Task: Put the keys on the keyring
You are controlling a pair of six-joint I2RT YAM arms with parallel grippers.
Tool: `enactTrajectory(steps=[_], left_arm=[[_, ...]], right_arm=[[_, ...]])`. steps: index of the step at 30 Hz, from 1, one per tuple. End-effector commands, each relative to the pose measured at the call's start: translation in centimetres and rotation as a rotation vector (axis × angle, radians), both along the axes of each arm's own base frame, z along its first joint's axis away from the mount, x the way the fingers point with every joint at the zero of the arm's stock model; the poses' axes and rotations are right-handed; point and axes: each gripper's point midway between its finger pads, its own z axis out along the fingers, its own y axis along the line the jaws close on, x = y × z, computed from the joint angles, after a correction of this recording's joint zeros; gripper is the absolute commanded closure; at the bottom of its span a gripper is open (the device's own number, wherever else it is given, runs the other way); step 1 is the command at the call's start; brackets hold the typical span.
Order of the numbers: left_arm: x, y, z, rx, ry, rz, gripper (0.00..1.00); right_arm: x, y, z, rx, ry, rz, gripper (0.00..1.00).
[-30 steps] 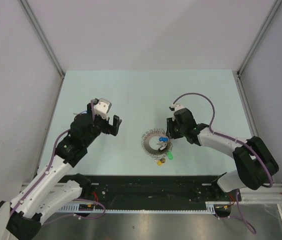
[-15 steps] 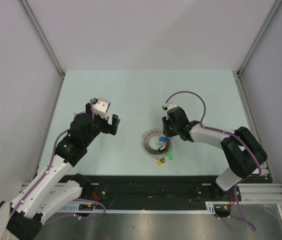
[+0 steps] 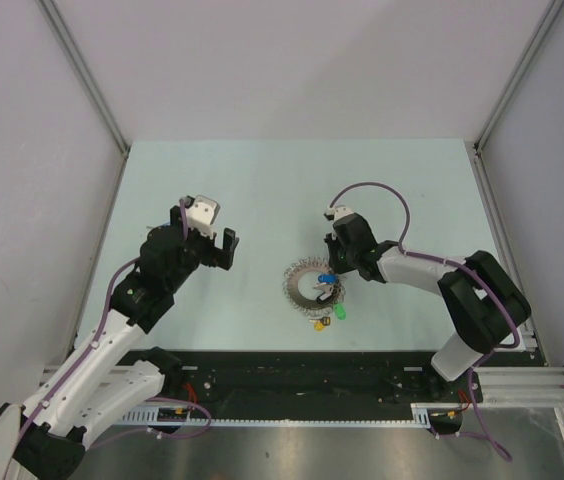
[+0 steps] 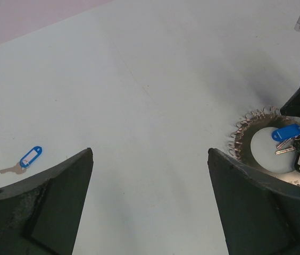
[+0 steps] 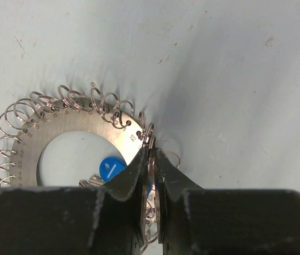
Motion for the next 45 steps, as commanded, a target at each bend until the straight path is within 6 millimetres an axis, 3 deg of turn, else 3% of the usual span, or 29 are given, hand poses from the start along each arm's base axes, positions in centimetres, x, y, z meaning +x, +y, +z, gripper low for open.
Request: enactTrajectory(steps=[1,9,12,14,19,29,31,33,35,39,43,45], left_arm=[[0.2,0.0,0.2,-0.004,-0.01,-0.006,0.07],[0.1,-0.1,0.2,-0.005,-0.006,-0.012,0.07],[0.1,-0.1,0.1,-0.005,-0.006,-0.012,0.07],[0.1,-0.1,0.1,-0.001,-0.008,-0.015,0.07],[0.0,-0.3,0.2,0.0,-0.011,-0.029,0.07],[0.0,-0.2,0.4,-0.001,-0.024,-0.028,0.06],[0.0,-0.1,0.4,-0.001,-0.028,-0.026,0.06],[0.1,0.0,0.4,-0.002,-0.029,-0.019,0.06],[0.0,0.0,0.5,-0.003,-0.034,-0.018,0.06],[0.0,0.3,0.7,-0.002,-0.048,-0.002,0.06],[0.1,0.8,1.1,-0.009,-0.066,0.023,0.06],[0.0,1.0,1.3,-0.015,-0.081,0.034,0.05]], right_arm=[[0.9,0.4,0.4,-0.018,-0.028,0.0,0.88],[1.0,0.4,-0.2,-0.037,-0.028,0.003,0.88],[1.1,0.4,0.5,-0.034,-0.046,0.005,0.99],[1.2,0.4,1.0,-0.03,-0.059,0.01,1.0],[2.2,-0.1,4.8,0.004,-0.149,0.026,1.0],[6.3,-3.5,13.7,-0.006,-0.417,0.018,1.0],[7.2,-2.9,16.2,0.015,-0.507,0.047,1.0],[7.5,-2.3,17.1,-0.001,-0.553,0.117,1.0],[7.6,-0.9,17.2,0.01,-0.559,0.195,1.0],[5.6,2.8,16.0,-0.011,-0.56,0.429,1.0],[0.3,8.3,14.7,0.065,-0.517,0.703,1.0],[-2.5,9.6,14.3,0.107,-0.468,0.813,1.0]])
